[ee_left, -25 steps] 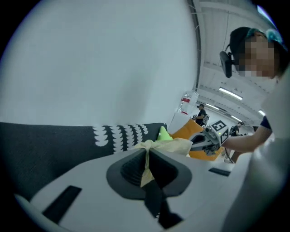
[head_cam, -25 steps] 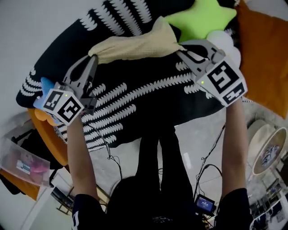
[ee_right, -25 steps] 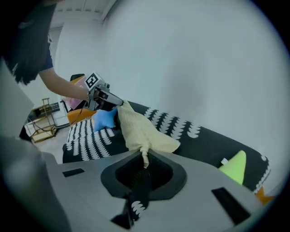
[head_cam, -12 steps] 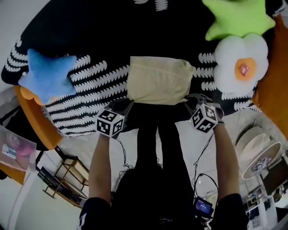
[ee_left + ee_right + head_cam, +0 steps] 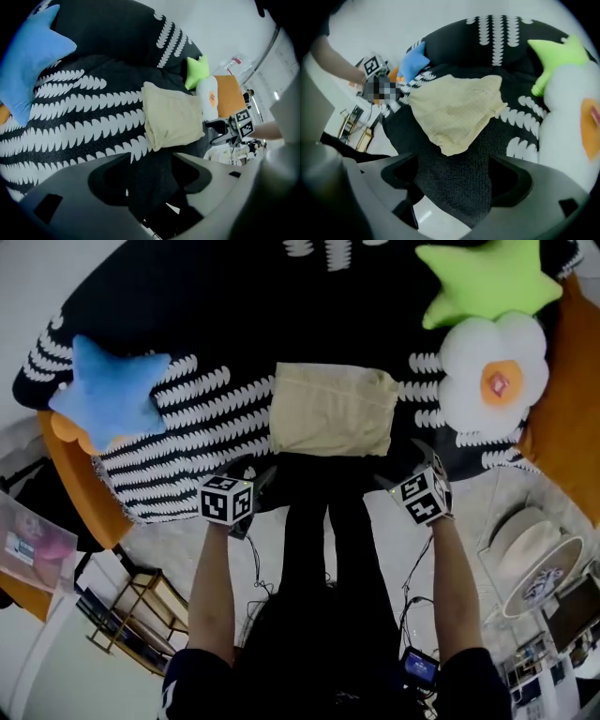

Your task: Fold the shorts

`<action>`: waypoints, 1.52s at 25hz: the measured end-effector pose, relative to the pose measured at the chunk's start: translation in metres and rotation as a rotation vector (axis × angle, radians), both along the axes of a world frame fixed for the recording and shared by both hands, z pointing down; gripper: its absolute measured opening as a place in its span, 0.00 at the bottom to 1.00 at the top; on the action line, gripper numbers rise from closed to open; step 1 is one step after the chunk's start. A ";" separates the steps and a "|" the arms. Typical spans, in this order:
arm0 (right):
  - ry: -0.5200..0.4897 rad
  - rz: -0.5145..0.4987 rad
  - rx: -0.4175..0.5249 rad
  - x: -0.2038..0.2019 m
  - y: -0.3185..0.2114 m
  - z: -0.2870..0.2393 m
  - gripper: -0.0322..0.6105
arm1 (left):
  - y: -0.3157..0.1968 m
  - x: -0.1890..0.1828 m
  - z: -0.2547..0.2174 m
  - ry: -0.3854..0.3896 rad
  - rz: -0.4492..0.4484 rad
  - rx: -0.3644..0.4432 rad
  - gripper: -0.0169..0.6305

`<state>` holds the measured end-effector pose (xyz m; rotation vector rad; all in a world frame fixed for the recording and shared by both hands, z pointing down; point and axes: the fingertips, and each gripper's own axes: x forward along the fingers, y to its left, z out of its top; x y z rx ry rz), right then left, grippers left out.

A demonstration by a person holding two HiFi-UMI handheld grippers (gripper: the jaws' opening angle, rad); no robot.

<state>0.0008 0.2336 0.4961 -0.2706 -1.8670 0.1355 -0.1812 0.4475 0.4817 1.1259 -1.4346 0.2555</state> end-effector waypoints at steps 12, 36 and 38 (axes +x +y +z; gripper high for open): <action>-0.271 0.411 -0.041 -0.009 0.014 -0.132 0.77 | -0.048 0.039 -0.109 -0.070 -0.031 0.206 0.59; -0.633 0.514 0.154 -0.047 0.023 -0.387 0.73 | -0.058 0.016 -0.388 -0.437 -0.041 0.620 0.62; -0.678 0.523 0.184 -0.052 0.021 -0.408 0.72 | -0.059 0.013 -0.405 -0.469 -0.021 0.641 0.62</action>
